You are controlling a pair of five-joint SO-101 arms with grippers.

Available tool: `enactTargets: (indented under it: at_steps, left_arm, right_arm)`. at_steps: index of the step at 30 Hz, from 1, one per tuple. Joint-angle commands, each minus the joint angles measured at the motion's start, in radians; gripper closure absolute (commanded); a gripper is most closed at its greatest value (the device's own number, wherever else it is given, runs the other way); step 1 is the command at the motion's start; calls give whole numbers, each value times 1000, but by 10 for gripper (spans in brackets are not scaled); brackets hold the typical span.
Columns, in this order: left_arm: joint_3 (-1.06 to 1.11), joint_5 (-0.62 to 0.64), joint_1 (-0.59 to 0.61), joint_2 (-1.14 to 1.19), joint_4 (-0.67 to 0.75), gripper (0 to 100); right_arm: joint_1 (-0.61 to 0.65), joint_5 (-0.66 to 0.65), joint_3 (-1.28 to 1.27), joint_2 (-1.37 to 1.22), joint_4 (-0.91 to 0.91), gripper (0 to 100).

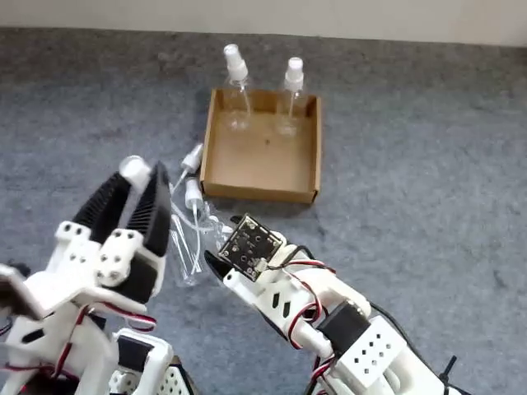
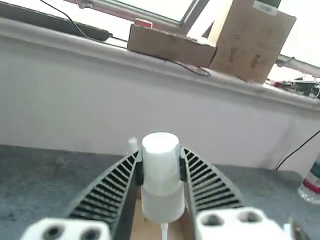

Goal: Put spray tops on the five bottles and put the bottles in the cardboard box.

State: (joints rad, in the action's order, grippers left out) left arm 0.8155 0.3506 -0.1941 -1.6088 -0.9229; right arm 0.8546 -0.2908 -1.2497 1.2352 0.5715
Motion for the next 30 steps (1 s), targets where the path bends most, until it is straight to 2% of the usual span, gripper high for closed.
enactTargets:
  at_steps: [1,6,11,19,25,30]
  left_arm:
    - [87,-46,-25,-4,5,996]
    - [208,-49,-12,-4,17,996]
    - [228,-46,8,-4,86,996]
    - [360,-48,-76,-4,60,996]
    - [438,-49,-76,-4,61,995]
    - [446,-51,-74,-4,55,995]
  right_arm:
    - [-8,-12,5,27,-21,994]
    - [-8,-12,5,27,-21,994]
    - [-8,-12,5,27,-21,994]
    - [-8,-11,10,27,-25,994]
    - [-13,133,81,21,-44,994]
    - [-15,150,179,19,-45,994]
